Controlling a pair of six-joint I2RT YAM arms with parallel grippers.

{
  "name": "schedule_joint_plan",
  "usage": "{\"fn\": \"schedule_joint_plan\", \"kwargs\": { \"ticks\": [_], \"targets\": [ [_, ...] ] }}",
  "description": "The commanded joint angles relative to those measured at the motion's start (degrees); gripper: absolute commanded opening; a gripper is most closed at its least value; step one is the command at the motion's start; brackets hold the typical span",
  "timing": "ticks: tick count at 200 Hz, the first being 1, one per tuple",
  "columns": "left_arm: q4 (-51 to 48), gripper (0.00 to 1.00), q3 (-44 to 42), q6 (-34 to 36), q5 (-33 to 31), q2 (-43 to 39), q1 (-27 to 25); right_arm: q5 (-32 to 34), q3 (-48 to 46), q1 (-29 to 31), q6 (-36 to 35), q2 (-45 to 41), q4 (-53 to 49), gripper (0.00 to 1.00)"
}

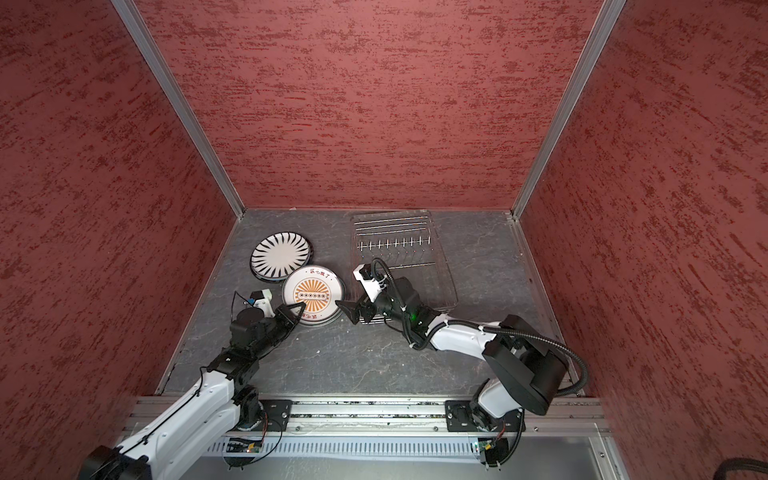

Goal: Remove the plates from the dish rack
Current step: 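Lower the sunburst plate flat onto the sunburst plate stack with the left gripper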

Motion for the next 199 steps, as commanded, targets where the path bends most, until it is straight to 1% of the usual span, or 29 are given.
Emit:
{"fn": "schedule_joint_plan", "kwargs": {
  "ticks": [1, 61, 95, 101, 123, 164, 177, 187, 199],
  "targets": [
    [0.6, 0.0, 2.93, -0.89, -1.73, 1.4, 0.46, 0.41, 1.8, 0.74, -2.44, 1.04, -1.47, 0.99],
    [3.04, 0.0, 3.57, -1.1, -2.42, 7.0, 0.63, 0.83, 2.85, 1.29, -3.33, 2.46, -2.82, 0.99],
    [3.55, 0.0, 3.77, -1.29, -2.65, 8.61, 0.72, 2.15, 2.81, 1.49, -3.52, 2.78, -3.29, 0.99],
    [3.42, 0.02, 3.91, -1.34, -2.69, 8.64, 0.72, 2.27, 2.81, 1.57, -3.51, 2.9, -3.32, 0.99],
    [2.64, 0.16, 3.93, -1.54, -3.11, 8.67, 0.72, 2.7, 3.07, 1.67, -3.52, 3.25, -3.45, 0.99],
    [2.19, 0.17, 4.12, -1.28, -1.79, 8.64, 0.87, 3.15, 3.5, 1.84, -3.71, 3.67, -4.07, 0.99],
    [1.74, 0.22, 4.29, -1.15, -2.23, 8.65, 0.96, 3.35, 3.38, 1.93, -3.73, 3.63, -4.16, 0.99],
    [1.36, 0.32, 4.37, -1.15, -2.54, 8.71, 0.98, 3.49, 3.41, 1.93, -3.9, 3.61, -4.06, 0.99],
    [1.44, 0.34, 4.33, -1.1, -2.66, 8.89, 0.98, 3.66, 3.29, 2.0, -3.78, 3.61, -4.21, 0.99]
  ]
}}
